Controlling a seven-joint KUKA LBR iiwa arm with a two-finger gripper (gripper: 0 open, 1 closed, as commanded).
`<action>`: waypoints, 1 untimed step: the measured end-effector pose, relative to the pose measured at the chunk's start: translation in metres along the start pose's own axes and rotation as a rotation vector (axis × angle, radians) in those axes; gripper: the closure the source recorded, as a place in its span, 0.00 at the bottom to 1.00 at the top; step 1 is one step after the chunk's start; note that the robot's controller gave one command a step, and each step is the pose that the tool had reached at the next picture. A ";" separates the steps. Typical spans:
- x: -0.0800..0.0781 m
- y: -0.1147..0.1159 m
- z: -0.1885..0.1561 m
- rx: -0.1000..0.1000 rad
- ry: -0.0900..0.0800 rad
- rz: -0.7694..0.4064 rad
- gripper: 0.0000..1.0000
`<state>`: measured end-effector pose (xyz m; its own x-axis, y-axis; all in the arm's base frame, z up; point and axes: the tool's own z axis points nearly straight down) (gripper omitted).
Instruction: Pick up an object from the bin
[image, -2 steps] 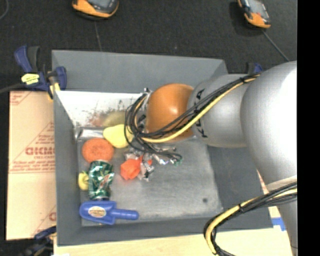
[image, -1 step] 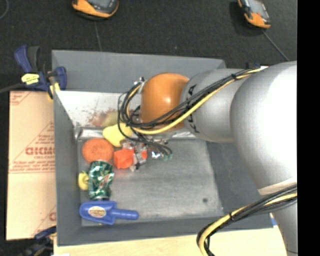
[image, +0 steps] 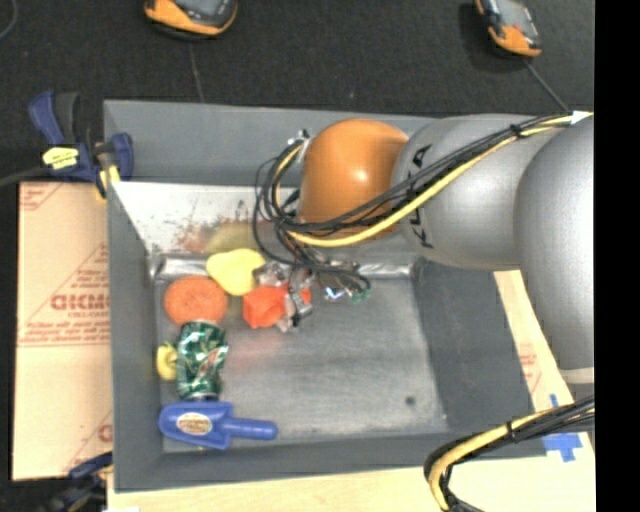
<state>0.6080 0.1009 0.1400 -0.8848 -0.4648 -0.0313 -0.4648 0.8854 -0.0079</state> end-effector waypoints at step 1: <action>-0.011 0.013 -0.046 -0.001 -0.004 0.104 1.00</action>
Offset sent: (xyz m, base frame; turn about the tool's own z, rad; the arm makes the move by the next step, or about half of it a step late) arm -0.0124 -0.0086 0.0464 -0.0151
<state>0.6100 0.1169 0.1863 -0.9283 -0.3700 -0.0362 -0.3701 0.9290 -0.0037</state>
